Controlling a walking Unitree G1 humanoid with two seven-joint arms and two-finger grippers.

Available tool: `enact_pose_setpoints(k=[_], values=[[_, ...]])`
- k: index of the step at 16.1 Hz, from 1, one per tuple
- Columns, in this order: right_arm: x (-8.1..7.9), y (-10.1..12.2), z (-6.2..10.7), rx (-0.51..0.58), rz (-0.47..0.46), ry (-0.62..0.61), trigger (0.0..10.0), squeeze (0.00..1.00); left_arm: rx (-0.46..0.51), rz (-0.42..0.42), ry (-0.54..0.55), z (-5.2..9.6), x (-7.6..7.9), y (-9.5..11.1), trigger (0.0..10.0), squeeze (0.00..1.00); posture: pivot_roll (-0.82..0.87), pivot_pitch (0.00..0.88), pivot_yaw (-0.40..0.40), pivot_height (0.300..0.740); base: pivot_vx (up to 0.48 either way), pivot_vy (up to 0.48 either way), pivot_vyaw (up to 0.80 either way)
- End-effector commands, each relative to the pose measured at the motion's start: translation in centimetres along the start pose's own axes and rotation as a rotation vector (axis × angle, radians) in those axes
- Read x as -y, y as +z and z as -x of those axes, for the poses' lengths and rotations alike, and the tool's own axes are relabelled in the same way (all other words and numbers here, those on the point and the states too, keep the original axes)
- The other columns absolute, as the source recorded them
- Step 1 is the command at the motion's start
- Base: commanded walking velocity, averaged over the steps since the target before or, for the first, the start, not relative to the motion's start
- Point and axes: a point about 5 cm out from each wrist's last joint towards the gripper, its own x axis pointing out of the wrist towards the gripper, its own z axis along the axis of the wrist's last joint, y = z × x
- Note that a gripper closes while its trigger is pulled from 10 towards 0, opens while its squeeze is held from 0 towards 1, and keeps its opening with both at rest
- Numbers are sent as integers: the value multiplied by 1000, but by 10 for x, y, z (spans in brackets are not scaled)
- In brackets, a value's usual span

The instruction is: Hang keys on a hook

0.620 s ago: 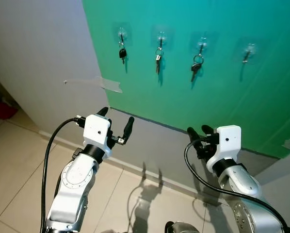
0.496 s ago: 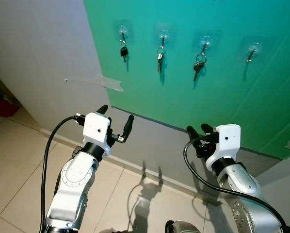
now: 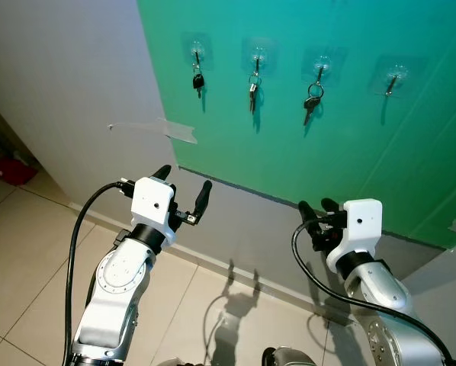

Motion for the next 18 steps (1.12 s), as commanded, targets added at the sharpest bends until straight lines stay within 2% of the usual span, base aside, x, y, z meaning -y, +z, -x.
enact_pose_setpoints(k=[1, 18], values=[[4, -3, 3, -13, -7, -25, 10000, 0, 3, 8, -10, 1, 0, 2, 10000, 0, -136, 99, 60, 740, 0, 480, -800], [12, -3, 10, -14, -30, -75, 10000, 0, 1, 9, -43, -6, 3, 0, 10000, 0, -161, 101, 79, 740, 0, 480, -800]])
